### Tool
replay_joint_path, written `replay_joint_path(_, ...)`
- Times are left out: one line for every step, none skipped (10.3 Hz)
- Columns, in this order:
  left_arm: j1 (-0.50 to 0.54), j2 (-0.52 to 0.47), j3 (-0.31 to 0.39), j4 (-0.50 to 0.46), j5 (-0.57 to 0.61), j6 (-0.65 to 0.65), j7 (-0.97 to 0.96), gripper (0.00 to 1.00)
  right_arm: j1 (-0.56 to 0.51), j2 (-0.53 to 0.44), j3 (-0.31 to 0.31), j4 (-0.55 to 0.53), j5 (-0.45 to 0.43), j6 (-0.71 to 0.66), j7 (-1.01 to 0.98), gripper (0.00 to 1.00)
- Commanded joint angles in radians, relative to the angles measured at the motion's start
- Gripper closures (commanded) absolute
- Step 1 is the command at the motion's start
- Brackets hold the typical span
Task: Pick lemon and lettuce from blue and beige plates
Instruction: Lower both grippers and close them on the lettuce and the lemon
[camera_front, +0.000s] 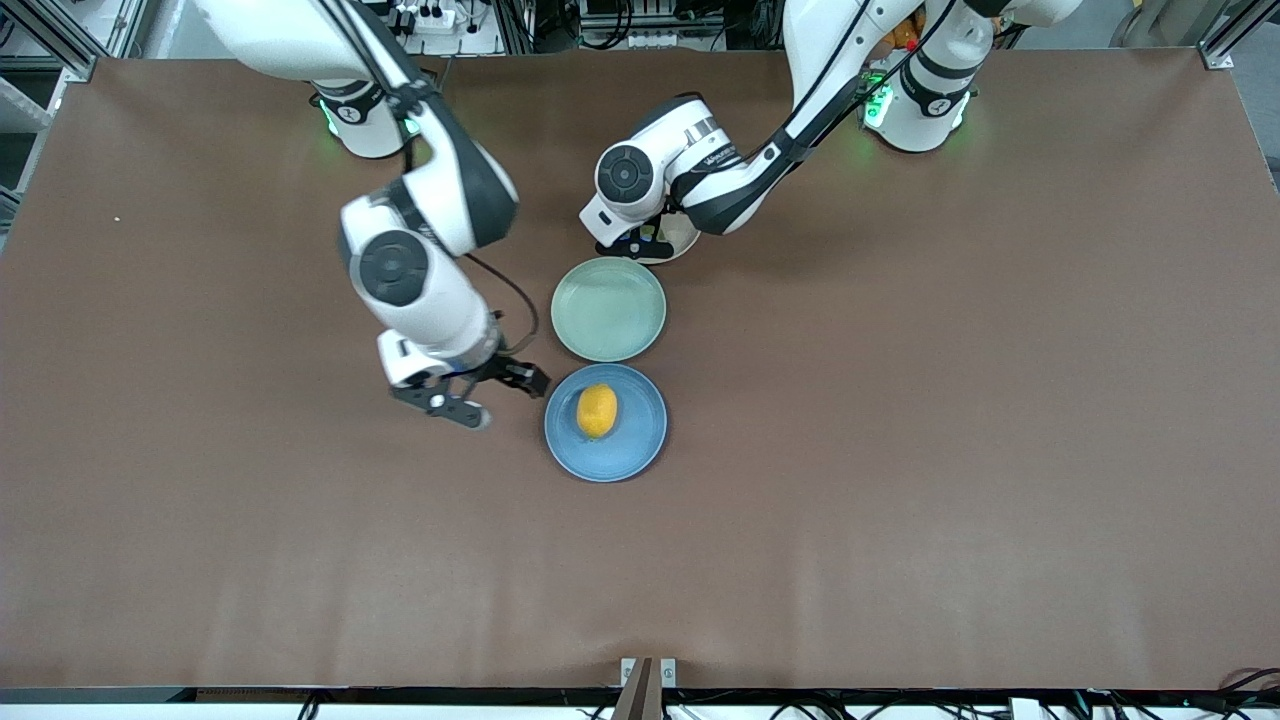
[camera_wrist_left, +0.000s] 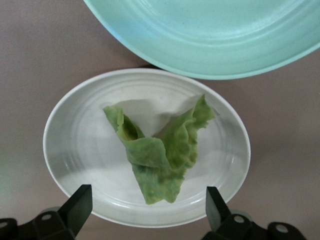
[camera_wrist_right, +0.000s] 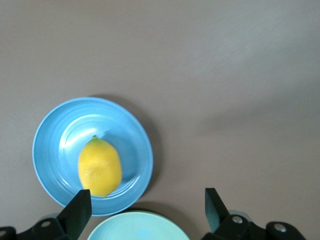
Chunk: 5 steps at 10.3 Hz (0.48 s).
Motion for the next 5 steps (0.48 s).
replay_joint_path(-0.036,0.048,0.033,0.041,0.024,0.011,-0.019,0.0,0.058,0.12,-0.004,0.09,-0.084,0.063,0.109,0.0)
replay_joint_path(-0.048,0.069,0.043,0.056,0.028,0.013,-0.019,0.0,0.075,0.16,-0.006,0.109,-0.107,0.089,0.117,0.0)
replay_joint_path(-0.064,0.08,0.055,0.064,0.044,0.013,-0.019,0.0,0.092,0.192,-0.009,0.124,-0.133,0.109,0.126,0.0)
replay_joint_path(-0.076,0.085,0.069,0.07,0.045,0.014,-0.017,0.0,0.1,0.221,-0.009,0.138,-0.188,0.131,0.149,0.0)
replay_joint_path(-0.087,0.092,0.079,0.078,0.045,0.014,-0.017,0.0,0.115,0.26,-0.007,0.159,-0.245,0.151,0.187,0.0)
